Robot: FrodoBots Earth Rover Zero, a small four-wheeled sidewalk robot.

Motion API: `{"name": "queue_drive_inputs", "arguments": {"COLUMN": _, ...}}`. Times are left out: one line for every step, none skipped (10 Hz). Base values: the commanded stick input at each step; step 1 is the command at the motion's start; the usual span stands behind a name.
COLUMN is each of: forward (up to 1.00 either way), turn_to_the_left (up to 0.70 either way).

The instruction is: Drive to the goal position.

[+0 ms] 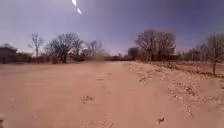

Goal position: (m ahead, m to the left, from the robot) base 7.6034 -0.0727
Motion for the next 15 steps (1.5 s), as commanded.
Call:
{"name": "queue_drive_inputs", "arguments": {"forward": 1.00, "turn_to_the_left": 0.00}}
{"name": "queue_drive_inputs", "arguments": {"forward": 1.00, "turn_to_the_left": 0.00}}
{"name": "queue_drive_inputs", "arguments": {"forward": 1.00, "turn_to_the_left": 0.00}}
{"name": "queue_drive_inputs", "arguments": {"forward": 1.00, "turn_to_the_left": 0.00}}
{"name": "queue_drive_inputs", "arguments": {"forward": 1.00, "turn_to_the_left": 0.00}}
{"name": "queue_drive_inputs", "arguments": {"forward": 1.00, "turn_to_the_left": 0.00}}
{"name": "queue_drive_inputs", "arguments": {"forward": 1.00, "turn_to_the_left": 0.00}}
{"name": "queue_drive_inputs", "arguments": {"forward": 1.00, "turn_to_the_left": 0.00}}
{"name": "queue_drive_inputs", "arguments": {"forward": 1.00, "turn_to_the_left": 0.00}}
{"name": "queue_drive_inputs", "arguments": {"forward": 1.00, "turn_to_the_left": 0.00}}
{"name": "queue_drive_inputs", "arguments": {"forward": 1.00, "turn_to_the_left": 0.00}}
{"name": "queue_drive_inputs", "arguments": {"forward": 1.00, "turn_to_the_left": 0.00}}
{"name": "queue_drive_inputs", "arguments": {"forward": 1.00, "turn_to_the_left": 0.00}}
{"name": "queue_drive_inputs", "arguments": {"forward": 1.00, "turn_to_the_left": 0.00}}
{"name": "queue_drive_inputs", "arguments": {"forward": 1.00, "turn_to_the_left": 0.00}}
